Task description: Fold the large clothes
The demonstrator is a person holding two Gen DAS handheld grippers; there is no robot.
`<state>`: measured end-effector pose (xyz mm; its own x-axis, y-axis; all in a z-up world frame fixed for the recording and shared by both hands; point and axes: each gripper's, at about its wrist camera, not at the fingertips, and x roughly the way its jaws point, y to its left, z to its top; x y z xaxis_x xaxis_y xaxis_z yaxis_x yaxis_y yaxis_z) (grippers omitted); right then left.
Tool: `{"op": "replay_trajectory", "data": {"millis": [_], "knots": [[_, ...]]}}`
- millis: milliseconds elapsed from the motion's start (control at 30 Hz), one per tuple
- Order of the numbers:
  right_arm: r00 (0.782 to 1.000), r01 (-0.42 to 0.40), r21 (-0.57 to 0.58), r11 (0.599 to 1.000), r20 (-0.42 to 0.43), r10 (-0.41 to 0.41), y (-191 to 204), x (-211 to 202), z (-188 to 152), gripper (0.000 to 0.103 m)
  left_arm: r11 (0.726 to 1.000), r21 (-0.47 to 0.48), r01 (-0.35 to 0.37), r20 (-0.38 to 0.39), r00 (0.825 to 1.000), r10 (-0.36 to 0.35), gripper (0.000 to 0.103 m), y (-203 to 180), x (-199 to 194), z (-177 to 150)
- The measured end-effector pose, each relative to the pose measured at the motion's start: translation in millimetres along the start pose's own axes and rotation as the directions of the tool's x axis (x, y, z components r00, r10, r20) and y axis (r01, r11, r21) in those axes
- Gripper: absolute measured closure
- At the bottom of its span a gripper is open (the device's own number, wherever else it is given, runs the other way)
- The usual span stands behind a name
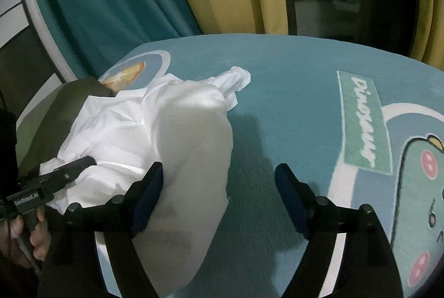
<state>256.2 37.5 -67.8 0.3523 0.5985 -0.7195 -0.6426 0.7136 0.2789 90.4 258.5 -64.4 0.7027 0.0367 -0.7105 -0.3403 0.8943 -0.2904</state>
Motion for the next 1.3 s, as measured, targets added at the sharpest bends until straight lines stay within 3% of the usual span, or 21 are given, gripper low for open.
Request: {"op": "replay_trajectory", "data": {"millis": [167,467,767,1067,1300], "knots": [[1.000,0.018,0.012,1.000,0.002,-0.018,-4.2,-15.1,-4.7,0.022,0.998,-0.029,-0.058,0.059,0.996,0.060,0.053,-0.6,-22.5,-6.3],[0.997,0.069,0.024,0.997,0.014,-0.069,-17.2,-49.4,-26.3,0.022,0.992,-0.046,-0.116,0.070,0.990,0.119,0.053,-2.3,-43.2,-25.3],[0.994,0.104,0.055,0.993,0.014,-0.105,-35.5,-82.5,-54.1,0.022,0.994,0.006,-0.106,0.097,0.990,0.105,0.053,-39.9,-60.3,-41.7],[0.990,0.141,0.090,0.986,0.014,-0.143,-63.8,-113.3,-81.7,0.022,0.994,0.058,-0.093,0.079,0.993,0.088,0.053,-82.3,-60.2,-60.1],[0.984,0.169,0.139,0.976,0.023,-0.174,-86.9,-134.0,-100.3,0.022,0.985,0.068,-0.161,0.128,0.980,0.152,0.053,-98.3,-78.1,-68.1]]}}
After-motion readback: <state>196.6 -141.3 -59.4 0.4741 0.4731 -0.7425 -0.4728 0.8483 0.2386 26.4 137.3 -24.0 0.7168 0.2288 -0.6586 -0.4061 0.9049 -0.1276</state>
